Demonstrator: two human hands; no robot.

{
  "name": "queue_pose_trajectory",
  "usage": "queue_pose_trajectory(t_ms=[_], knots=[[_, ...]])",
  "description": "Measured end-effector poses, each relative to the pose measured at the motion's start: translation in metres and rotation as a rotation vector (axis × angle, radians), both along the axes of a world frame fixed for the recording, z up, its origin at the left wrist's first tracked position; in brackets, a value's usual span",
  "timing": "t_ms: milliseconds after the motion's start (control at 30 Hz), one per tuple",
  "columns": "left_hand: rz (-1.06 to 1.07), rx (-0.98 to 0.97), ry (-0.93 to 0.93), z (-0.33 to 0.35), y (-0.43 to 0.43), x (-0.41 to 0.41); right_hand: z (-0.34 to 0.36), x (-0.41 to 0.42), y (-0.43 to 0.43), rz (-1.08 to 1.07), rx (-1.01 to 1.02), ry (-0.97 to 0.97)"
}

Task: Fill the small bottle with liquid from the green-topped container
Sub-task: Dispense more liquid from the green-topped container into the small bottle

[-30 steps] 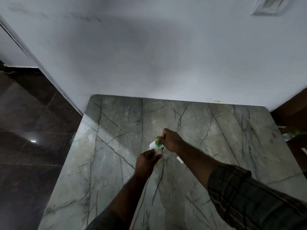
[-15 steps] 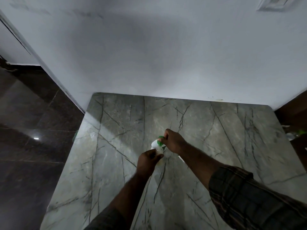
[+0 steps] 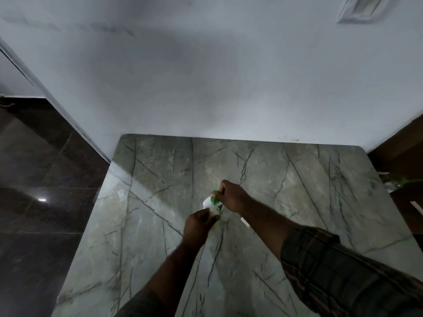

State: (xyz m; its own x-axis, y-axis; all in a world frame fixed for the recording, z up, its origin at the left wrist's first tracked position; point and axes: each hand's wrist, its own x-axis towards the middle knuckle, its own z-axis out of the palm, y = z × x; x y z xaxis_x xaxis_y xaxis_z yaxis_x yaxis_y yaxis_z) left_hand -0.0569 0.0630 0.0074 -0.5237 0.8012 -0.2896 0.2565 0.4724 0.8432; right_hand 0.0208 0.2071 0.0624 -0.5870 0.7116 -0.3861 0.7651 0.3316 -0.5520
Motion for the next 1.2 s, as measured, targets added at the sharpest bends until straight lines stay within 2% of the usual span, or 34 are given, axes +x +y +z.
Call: queue_pose_trajectory(t_ms=[1200], knots=[[0.008,-0.018,0.009,0.002,0.005,-0.002,0.007,-0.002,0.004,-0.011,0.0,0.028]])
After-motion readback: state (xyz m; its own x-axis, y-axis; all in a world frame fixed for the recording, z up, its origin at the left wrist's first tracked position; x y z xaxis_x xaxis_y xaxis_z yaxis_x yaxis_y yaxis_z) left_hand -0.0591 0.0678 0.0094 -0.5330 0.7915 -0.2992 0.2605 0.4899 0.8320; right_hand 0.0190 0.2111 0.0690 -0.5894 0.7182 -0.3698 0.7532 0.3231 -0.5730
